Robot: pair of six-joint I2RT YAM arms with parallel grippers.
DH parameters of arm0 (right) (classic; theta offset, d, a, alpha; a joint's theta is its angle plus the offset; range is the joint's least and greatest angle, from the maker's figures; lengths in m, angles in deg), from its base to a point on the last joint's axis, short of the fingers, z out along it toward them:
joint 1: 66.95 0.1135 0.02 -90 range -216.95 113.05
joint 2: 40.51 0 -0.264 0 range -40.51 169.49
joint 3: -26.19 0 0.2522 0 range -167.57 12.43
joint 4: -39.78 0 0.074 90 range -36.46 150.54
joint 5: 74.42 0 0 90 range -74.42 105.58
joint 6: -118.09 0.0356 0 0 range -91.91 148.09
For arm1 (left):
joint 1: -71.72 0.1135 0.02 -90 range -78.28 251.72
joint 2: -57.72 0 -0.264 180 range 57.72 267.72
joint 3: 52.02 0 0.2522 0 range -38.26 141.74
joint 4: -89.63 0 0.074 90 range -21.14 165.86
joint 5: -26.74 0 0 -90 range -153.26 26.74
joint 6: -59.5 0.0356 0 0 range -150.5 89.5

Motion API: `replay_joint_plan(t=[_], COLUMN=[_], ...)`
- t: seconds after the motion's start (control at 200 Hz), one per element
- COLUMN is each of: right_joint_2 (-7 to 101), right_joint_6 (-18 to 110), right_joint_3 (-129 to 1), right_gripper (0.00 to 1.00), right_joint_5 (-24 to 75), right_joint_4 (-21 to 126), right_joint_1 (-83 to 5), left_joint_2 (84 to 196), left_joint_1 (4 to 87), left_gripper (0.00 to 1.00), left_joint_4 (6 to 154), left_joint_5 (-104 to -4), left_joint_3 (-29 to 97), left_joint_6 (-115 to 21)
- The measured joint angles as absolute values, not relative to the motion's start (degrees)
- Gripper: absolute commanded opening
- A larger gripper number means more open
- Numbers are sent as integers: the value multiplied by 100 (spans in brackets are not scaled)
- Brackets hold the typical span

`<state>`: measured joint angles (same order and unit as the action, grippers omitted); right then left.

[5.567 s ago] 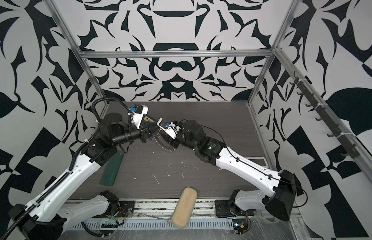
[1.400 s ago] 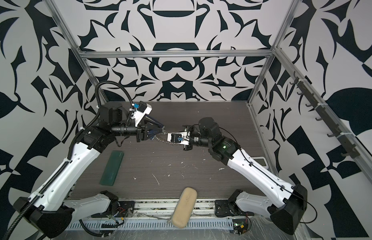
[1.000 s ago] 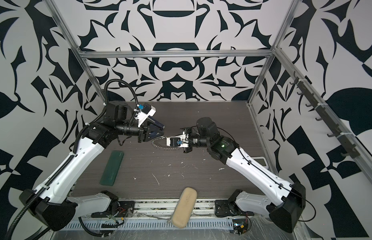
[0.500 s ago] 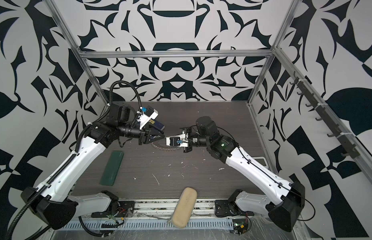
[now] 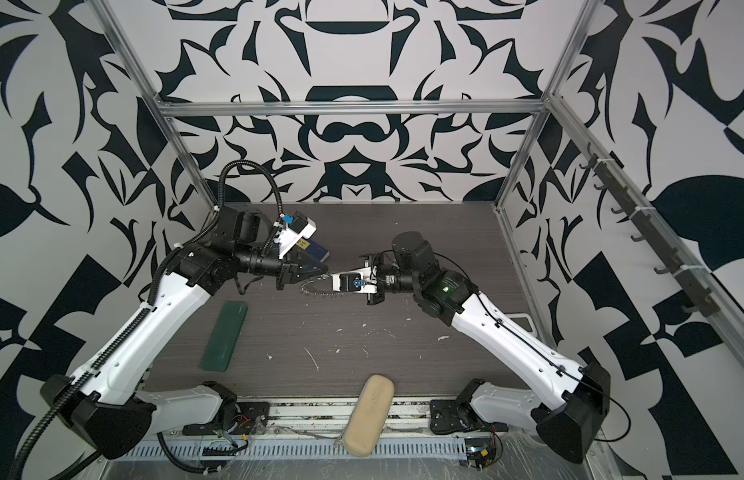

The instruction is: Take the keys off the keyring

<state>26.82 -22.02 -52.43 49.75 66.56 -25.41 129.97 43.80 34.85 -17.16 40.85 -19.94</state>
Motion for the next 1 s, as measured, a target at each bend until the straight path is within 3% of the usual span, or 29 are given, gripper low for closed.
replay_joint_plan(t=[0.25,0.475,0.74,1.0], right_joint_2=[2688,2833,2839,2610], right_joint_6=[-1822,-1315,-963,156], right_joint_3=[-5243,-5230,-5210,-4939], right_gripper=[0,24,26,29], right_joint_5=[4873,4833,4704,3837], right_joint_4=[6505,6348,6230,5760], right_joint_1=[-2541,-2541,-2541,-2463], left_joint_2=[12986,12971,12969,12969], left_joint_1=[4353,4360,4367,4369], left_gripper=[0,0,0,0], left_joint_4=[3575,3791,3942,4084], left_joint_5=[-1965,-2256,-2513,-3027], left_joint_3=[4179,4168,4153,4109], left_joint_6=[-2206,-2601,-2916,-3364])
